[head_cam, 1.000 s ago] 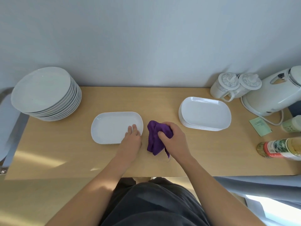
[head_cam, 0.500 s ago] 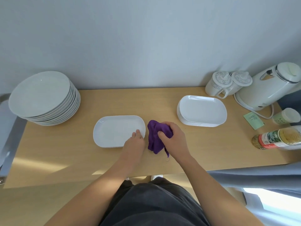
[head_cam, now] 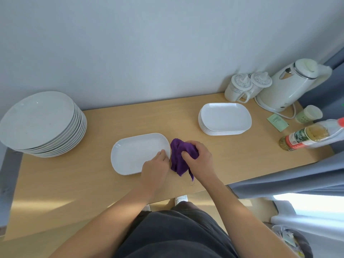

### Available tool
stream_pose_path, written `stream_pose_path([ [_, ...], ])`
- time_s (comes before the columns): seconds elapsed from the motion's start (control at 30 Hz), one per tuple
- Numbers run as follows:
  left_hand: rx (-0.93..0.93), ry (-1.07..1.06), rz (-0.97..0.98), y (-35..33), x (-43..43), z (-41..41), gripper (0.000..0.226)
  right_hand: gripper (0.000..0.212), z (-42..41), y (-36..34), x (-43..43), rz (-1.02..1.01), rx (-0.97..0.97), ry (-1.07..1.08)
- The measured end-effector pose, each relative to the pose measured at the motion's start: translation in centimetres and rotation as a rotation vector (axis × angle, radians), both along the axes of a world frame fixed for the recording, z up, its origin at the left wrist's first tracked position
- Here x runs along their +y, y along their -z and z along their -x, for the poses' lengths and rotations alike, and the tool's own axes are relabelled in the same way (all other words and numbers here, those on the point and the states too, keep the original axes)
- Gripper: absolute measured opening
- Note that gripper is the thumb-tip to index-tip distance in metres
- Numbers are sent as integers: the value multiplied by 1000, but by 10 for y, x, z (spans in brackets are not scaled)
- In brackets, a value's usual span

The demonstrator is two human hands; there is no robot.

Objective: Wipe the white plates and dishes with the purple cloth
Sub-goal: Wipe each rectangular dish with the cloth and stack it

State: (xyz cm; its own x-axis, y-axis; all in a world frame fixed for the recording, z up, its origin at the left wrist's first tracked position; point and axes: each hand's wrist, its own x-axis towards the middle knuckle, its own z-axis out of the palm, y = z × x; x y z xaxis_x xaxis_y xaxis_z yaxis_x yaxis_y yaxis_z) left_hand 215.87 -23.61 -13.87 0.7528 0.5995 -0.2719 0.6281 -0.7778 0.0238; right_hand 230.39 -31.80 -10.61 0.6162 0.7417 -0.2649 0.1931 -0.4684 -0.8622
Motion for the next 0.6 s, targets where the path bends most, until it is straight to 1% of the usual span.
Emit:
stream_pose_path([
  [0.07, -8, -25, 30, 8, 5, 12, 48, 33, 4, 1, -1, 8, -1, 8],
  [0.13, 41, -45, 24, 16, 8, 26, 53, 34, 9, 2, -2, 15, -2, 12],
  [0.23, 108, -3, 9, 18, 10, 45, 57, 33, 14, 3, -1, 20, -8, 15],
  [0.33, 134, 47, -24, 19, 14, 48, 56, 33, 18, 6, -1, 37, -23, 15],
  [0.4, 215, 99, -73, 19, 20, 40, 51, 33, 20, 7, -1, 47, -31, 15],
  [0.47, 250, 132, -98, 18, 26, 33, 49, 33, 20, 9, -2, 47, -33, 18],
  [0.6, 179, 105, -90, 30, 35, 22, 51, 33, 22, 8, -1, 51, -30, 14],
])
